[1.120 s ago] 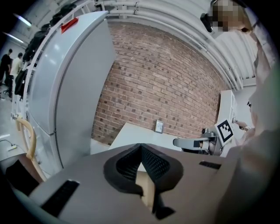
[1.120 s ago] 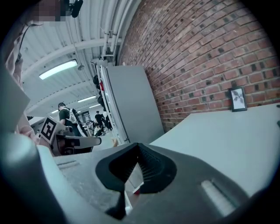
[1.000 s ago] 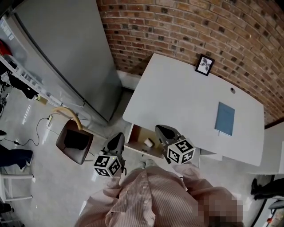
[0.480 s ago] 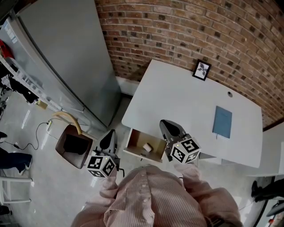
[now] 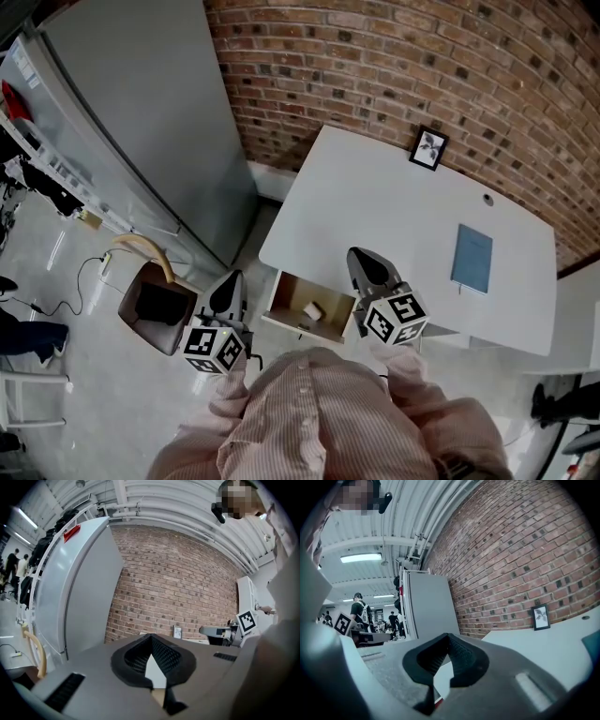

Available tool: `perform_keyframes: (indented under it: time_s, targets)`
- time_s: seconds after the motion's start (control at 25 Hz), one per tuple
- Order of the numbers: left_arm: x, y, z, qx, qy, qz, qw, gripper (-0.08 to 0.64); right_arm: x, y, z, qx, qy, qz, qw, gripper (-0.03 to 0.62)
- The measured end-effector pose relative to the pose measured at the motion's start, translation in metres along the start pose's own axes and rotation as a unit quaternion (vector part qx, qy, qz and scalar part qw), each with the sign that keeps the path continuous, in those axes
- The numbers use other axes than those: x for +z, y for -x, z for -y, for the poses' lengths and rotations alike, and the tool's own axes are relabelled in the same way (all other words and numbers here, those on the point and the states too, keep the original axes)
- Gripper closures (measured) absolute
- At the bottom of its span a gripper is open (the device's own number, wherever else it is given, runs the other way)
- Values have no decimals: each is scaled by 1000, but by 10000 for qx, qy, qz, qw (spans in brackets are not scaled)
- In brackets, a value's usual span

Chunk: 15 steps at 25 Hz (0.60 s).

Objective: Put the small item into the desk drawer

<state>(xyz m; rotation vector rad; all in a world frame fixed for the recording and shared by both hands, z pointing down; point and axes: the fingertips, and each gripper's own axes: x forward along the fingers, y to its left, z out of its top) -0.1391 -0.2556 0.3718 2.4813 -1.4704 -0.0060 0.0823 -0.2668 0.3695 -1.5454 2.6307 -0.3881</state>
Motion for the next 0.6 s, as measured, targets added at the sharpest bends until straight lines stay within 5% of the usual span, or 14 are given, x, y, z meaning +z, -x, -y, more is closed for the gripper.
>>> perform_keyframes:
  time_s: [0.6]
  targets:
    - [-4, -4, -3, 39, -112, -117, 9999, 561, -7, 4, 6, -242, 232, -110, 9994, 586]
